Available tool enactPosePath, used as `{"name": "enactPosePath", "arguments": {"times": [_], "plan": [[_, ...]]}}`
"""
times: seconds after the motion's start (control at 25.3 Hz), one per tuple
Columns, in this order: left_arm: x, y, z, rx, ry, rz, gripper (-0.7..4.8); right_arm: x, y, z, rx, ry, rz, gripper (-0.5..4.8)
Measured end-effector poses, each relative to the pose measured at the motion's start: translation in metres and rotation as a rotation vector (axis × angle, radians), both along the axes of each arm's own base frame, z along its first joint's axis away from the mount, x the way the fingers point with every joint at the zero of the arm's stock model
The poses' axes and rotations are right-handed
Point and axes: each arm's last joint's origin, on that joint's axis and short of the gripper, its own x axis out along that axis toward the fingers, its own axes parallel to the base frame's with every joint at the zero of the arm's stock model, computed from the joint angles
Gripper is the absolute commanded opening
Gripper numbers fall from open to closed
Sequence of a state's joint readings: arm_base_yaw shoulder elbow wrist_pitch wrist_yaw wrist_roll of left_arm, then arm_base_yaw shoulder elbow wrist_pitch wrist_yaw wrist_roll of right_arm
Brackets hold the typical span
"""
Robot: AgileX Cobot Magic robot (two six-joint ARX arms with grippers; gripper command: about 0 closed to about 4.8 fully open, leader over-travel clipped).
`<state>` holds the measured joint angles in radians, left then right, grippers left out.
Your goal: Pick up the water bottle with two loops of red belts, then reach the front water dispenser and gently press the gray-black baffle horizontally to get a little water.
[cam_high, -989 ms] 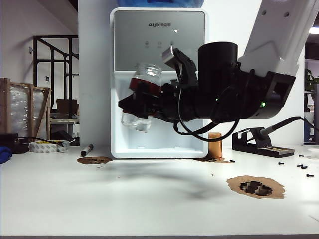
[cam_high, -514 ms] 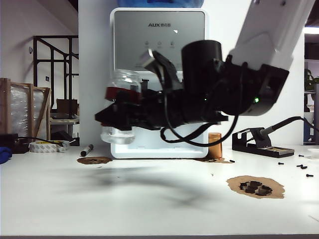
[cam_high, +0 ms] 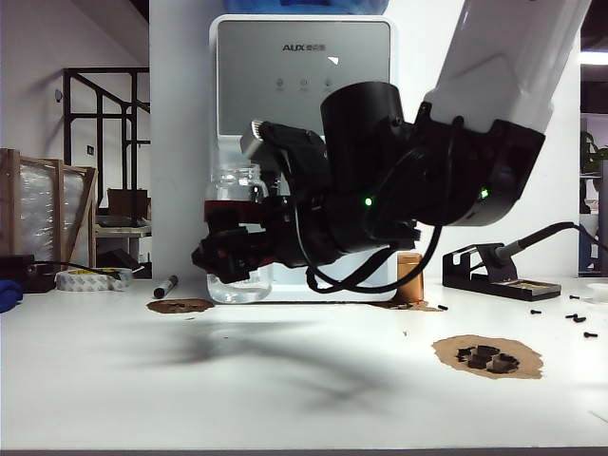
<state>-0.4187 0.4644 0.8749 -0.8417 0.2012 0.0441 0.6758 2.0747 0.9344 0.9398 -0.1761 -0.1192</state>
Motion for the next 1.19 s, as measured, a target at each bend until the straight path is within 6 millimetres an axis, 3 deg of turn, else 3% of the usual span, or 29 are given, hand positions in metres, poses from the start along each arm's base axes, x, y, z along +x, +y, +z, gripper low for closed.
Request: {"name": "enactPosePath", "arguments": {"times": [0.36, 0.83, 1.07, 1.11, 1.19], "plan": [[-0.001, 0.0, -0.002, 0.011, 0.025, 0.0, -0.01, -0.003, 0.004, -0.024, 0.004, 0.1, -0.004, -0.05], [-0.001, 0.002, -0.003, 0.037, 0.025, 0.048, -0.01, -0.007, 0.012, -0.051, 0.14, 0.051, 0.018, -0.05], [-0.001, 0.002, -0.003, 0.038, 0.025, 0.051, -0.01, -0.007, 0.013, -0.053, 0.148, 0.04, 0.02, -0.04], [-0.001, 0.002, -0.003, 0.038, 0.025, 0.052, -0.01, -0.007, 0.013, -0.053, 0.149, 0.038, 0.02, 0.08], [-0.001, 0.002, -0.003, 0.038, 0.025, 0.052, -0.01, -0.007, 0.013, -0.053, 0.151, 0.036, 0.02, 0.83]]}}
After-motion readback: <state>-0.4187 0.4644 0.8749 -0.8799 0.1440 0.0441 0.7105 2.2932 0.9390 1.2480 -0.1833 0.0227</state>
